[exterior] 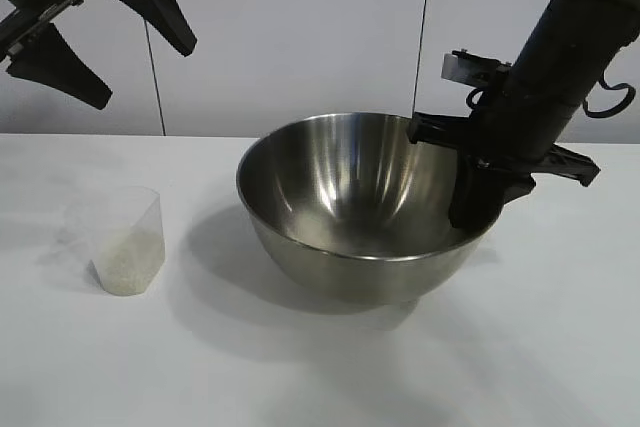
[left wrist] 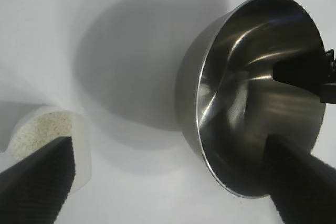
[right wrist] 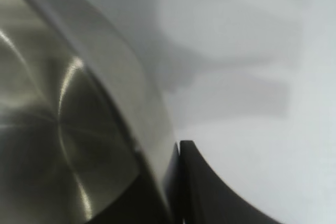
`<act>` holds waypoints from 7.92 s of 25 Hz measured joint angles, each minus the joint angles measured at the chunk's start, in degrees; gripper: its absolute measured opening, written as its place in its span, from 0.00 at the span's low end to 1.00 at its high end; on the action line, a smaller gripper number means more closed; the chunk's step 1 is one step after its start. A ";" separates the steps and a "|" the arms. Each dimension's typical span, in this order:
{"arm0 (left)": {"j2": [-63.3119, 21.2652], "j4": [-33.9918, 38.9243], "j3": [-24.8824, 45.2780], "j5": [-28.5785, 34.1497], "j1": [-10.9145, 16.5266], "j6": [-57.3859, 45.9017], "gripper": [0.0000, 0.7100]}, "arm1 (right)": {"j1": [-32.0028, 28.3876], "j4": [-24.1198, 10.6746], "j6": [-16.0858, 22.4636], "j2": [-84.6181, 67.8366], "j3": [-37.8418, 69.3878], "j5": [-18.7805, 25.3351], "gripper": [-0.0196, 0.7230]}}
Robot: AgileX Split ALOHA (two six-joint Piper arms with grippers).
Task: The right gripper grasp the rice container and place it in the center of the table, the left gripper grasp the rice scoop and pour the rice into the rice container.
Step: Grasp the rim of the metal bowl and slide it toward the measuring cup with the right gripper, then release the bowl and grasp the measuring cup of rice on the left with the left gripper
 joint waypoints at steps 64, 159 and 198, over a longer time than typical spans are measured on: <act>0.00 0.00 0.00 -0.05 0.00 0.00 0.98 | -4.05 -21.04 9.27 -3.99 -22.71 23.95 0.96; -1.54 -0.52 0.00 -9.10 -0.05 4.22 0.98 | -12.62 -20.42 6.68 -112.30 45.33 17.14 0.92; -21.30 18.09 79.92 -122.88 -15.99 3.17 0.92 | -12.62 -20.38 6.68 -112.30 45.33 17.08 0.92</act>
